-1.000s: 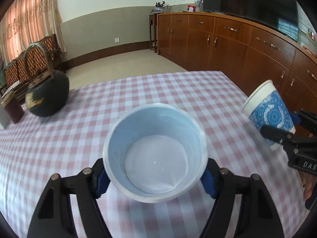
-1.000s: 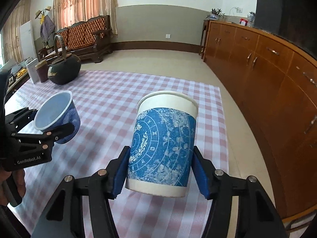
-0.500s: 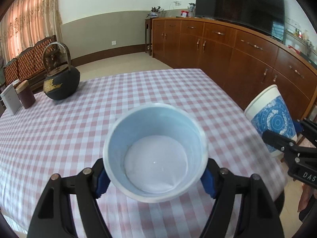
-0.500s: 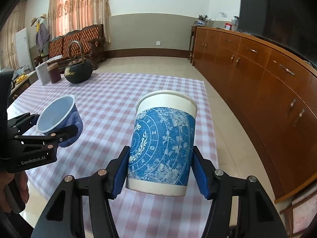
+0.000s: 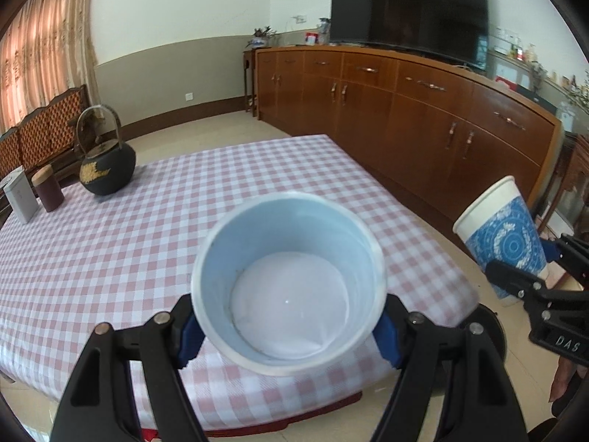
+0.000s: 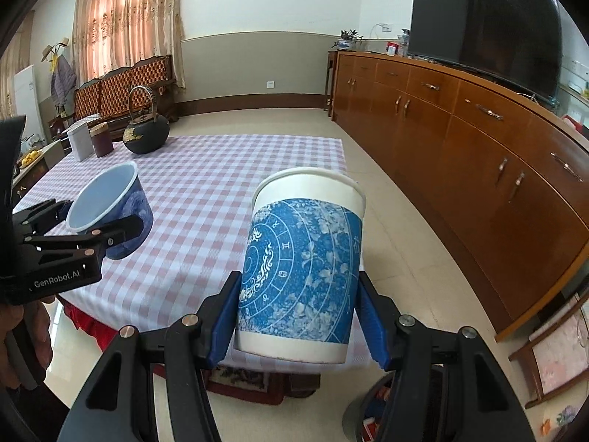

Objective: Collect trash
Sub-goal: 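Carry the bowl and paper cup over the black bucket with both tools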

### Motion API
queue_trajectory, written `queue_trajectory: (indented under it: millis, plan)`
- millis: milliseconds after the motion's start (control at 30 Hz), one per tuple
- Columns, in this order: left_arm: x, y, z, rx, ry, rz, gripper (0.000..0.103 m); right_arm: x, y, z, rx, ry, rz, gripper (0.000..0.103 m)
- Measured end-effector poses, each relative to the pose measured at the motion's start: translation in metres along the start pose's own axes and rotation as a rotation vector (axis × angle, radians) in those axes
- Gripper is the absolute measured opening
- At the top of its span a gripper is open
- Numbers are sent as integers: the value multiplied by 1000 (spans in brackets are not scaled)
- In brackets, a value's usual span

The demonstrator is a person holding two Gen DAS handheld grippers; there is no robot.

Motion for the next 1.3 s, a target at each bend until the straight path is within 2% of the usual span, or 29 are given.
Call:
queue_trajectory:
  millis: [367, 667, 1300]
  plan:
    - [-10, -53, 29, -98, -31, -57, 75, -31, -26, 50, -71, -27, -66, 61]
    - [-11, -108, 42, -169, -57, -124, 75, -59, -66, 84, -134, -49, -133, 61]
    - [-36, -226, 41, -335, -23, -267, 75, -129, -151, 135, -258, -35, -255, 61]
Point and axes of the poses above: each gripper's, at about its wrist camera, not at the fingertips, and z roughly against the way its jaws point, y to its left, x to its top, the point moved 2 cm from there along -z, roughly the way its jaws point, and after that the axes turned 11 degrees about x, right-handed, at the moved point
